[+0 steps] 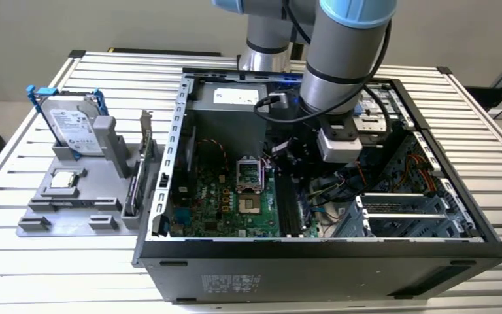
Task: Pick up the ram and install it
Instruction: 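Insert the ram into the slot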
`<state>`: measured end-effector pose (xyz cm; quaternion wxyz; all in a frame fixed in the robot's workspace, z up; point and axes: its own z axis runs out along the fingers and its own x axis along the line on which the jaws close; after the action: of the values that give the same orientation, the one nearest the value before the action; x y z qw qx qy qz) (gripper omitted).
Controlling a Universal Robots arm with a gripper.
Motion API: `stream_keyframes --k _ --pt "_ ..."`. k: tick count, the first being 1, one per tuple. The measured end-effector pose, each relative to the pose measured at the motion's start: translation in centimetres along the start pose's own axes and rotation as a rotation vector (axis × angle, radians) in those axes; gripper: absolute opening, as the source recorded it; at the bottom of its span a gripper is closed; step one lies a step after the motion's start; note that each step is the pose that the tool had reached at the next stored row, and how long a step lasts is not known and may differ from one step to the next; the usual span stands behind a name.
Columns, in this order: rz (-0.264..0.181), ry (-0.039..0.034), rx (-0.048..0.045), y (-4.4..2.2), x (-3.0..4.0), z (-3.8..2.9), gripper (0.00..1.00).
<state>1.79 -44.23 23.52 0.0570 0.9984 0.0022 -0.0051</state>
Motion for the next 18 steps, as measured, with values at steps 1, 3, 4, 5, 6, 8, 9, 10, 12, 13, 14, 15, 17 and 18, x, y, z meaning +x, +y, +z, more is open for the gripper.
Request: stream_keyframes --k 1,3,4,5,6,8,9,10,12,13,14,15,17,18 --pt "0.001 -0.0044 0.0000 -0.01 0.00 0.08 0.00" --pt "0.002 -0.0130 0.0001 -0.03 0.00 0.25 0.00" --pt "0.003 -0.0161 0.0003 -0.04 0.00 0.34 0.00" --pt "0.003 -0.0195 0.0002 -0.05 0.00 0.42 0.00" --pt "0.003 -0.0221 0.0001 -0.06 0.00 0.51 0.00" --pt "0.005 -0.0248 0.0015 -0.03 0.01 0.66 0.00" --pt "0.006 -0.0260 0.0034 -0.01 0.02 0.74 0.00" --pt "0.007 -0.0276 0.0053 0.02 0.03 0.79 0.00" --pt "0.009 -0.0310 0.0069 0.10 0.10 0.84 0.00" --pt "0.009 -0.0331 0.0072 0.16 0.16 0.85 0.00" --pt "0.009 -0.0356 0.0072 0.19 0.25 0.85 0.00" --pt "0.009 -0.0366 0.0072 0.20 0.29 0.85 0.00" --pt "0.009 -0.0367 0.0071 0.20 0.28 0.85 0.00" --pt "0.009 -0.0367 0.0072 0.21 0.28 0.86 0.00"
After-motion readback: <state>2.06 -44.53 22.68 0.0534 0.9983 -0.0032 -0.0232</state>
